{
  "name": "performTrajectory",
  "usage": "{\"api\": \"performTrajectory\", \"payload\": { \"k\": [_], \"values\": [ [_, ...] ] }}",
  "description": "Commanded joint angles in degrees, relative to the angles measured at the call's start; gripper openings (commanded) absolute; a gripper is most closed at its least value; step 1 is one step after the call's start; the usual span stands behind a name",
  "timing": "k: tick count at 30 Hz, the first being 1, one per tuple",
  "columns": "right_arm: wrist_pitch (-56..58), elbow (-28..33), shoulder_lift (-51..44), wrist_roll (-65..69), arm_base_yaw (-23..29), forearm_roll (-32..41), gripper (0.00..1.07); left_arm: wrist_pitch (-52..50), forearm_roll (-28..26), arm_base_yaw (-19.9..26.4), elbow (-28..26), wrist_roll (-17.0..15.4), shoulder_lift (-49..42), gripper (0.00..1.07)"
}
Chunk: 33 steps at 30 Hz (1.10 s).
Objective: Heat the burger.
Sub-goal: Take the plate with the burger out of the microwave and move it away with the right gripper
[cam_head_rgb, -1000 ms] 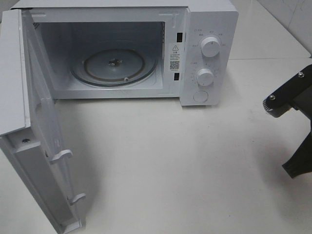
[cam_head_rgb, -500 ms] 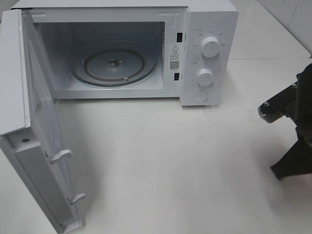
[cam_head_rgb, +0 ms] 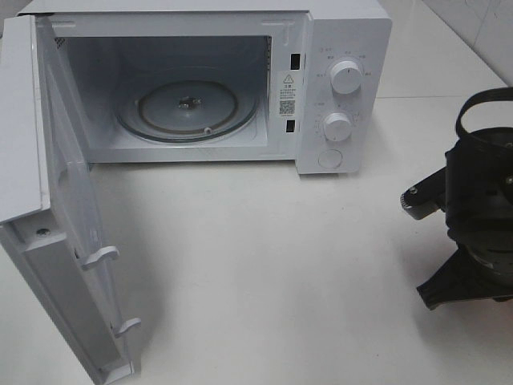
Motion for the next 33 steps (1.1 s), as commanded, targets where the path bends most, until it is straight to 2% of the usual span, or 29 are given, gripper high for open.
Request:
{"api": "performTrajectory", "payload": {
  "k": [1, 15, 20, 22, 23, 24, 25, 26, 27, 28, 30, 33],
  "values": [
    [1.5, -0.1, 2.7, 2.8, -0.4, -3.7, 0.01, 0.1, -0.3, 0.2, 0.1, 0.0, -0.8, 1.0],
    [-4.6, 2.8, 8.8, 10.3, -2.0, -5.3, 0.02, 0.1, -0.3, 0.2, 0.1, 0.0, -0.8, 1.0],
    [-4.6, 2.8, 9.7, 10.3, -2.4, -5.9, 0.08, 0.1, -0.3, 0.2, 0.1, 0.0, -0.8, 1.0],
    [-4.6, 2.7, 9.6, 10.3, -2.4, -5.8, 0.2, 0.1, -0.3, 0.2, 0.1, 0.0, -0.8, 1.0],
    [-4.6, 2.7, 9.6, 10.3, -2.4, -5.8, 0.2, 0.1, -0.3, 0.2, 0.1, 0.0, -0.8, 1.0],
    [-4.5, 2.5, 9.6, 10.0, -2.4, -5.3, 0.25, 0.1, -0.3, 0.2, 0.1, 0.0, -0.8, 1.0],
    [-4.5, 2.4, 8.9, 9.3, -2.4, -4.3, 0.35, 0.1, -0.3, 0.2, 0.1, 0.0, -0.8, 1.0],
    [-4.5, 2.4, 8.9, 9.3, -2.4, -4.3, 0.35, 0.1, -0.3, 0.2, 0.1, 0.0, -0.8, 1.0],
    [-4.8, 2.3, 7.2, 8.4, -2.2, -3.5, 0.45, 0.1, -0.3, 0.2, 0.1, 0.0, -0.8, 1.0],
    [-4.8, 2.3, 7.2, 8.4, -2.2, -3.5, 0.45, 0.1, -0.3, 0.2, 0.1, 0.0, -0.8, 1.0],
    [-5.6, 2.3, 2.9, 6.0, -2.2, -2.1, 0.59, 0.1, -0.3, 0.2, 0.1, 0.0, -0.8, 1.0],
    [-5.7, 2.3, 1.1, 4.9, -2.2, -1.4, 0.63, 0.1, -0.3, 0.2, 0.1, 0.0, -0.8, 1.0]
  ]
}}
